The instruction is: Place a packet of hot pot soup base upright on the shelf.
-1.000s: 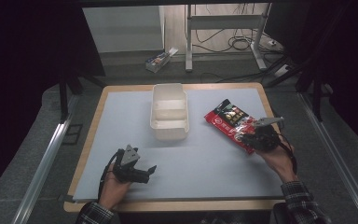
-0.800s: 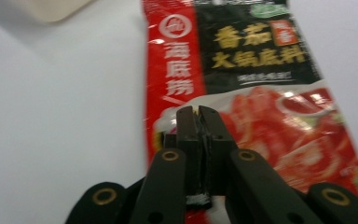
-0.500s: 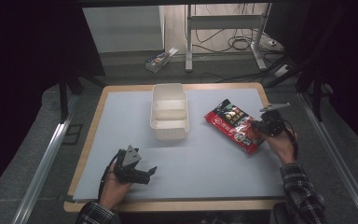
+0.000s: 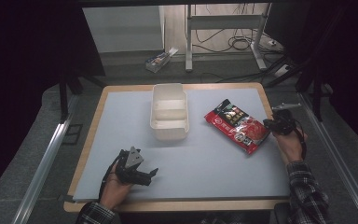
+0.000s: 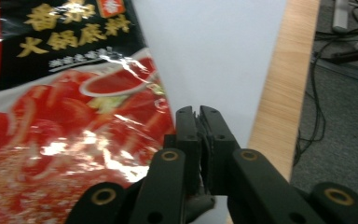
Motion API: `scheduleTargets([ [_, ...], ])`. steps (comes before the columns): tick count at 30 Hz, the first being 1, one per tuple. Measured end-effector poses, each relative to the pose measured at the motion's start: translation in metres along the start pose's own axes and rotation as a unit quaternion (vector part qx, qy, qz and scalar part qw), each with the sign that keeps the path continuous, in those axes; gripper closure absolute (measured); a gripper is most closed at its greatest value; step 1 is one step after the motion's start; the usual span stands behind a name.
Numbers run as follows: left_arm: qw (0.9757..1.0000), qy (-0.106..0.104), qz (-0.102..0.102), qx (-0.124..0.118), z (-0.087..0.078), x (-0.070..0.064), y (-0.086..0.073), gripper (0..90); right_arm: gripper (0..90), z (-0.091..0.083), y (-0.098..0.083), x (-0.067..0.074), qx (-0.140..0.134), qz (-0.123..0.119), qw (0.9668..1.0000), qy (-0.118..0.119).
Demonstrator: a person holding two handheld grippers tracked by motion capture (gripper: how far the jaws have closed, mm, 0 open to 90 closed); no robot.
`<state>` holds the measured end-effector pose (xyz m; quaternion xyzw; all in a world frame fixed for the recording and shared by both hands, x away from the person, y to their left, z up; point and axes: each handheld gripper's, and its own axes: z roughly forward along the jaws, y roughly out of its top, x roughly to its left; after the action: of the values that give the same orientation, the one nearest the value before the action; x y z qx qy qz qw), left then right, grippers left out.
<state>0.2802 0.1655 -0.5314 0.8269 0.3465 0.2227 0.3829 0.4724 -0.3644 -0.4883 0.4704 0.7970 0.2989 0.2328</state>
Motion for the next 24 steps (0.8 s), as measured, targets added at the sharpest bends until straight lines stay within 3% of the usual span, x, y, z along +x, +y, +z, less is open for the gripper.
scheduleTargets([
  [5, 1.0, -0.003, 0.001, 0.002, 0.001, 0.0, 0.0, 2.5, 88.6, 0.005, -0.003, -0.002, 0.01, 0.002, 0.9999, -0.014],
  [8, 1.0, -0.003, 0.003, 0.003, 0.001, -0.001, 0.0, 2.5, 89.6, 0.007, -0.003, -0.002, 0.015, 0.009, 0.9998, -0.009],
  [12, 1.0, -0.004, 0.004, 0.004, 0.002, -0.001, 0.0, 2.5, 89.7, 0.007, -0.004, 0.002, 0.025, 0.01, 0.9996, 0.0],
  [19, 1.0, -0.009, 0.001, 0.004, 0.001, 0.0, -0.001, 2.5, 89.7, 0.004, -0.009, 0.015, 0.039, -0.013, 0.999, 0.017],
  [24, 0.9999, -0.01, -0.001, 0.002, 0.001, 0.0, -0.001, 2.4, 89.7, 0.0, -0.012, 0.022, 0.047, 0.004, 0.9981, 0.041],
])
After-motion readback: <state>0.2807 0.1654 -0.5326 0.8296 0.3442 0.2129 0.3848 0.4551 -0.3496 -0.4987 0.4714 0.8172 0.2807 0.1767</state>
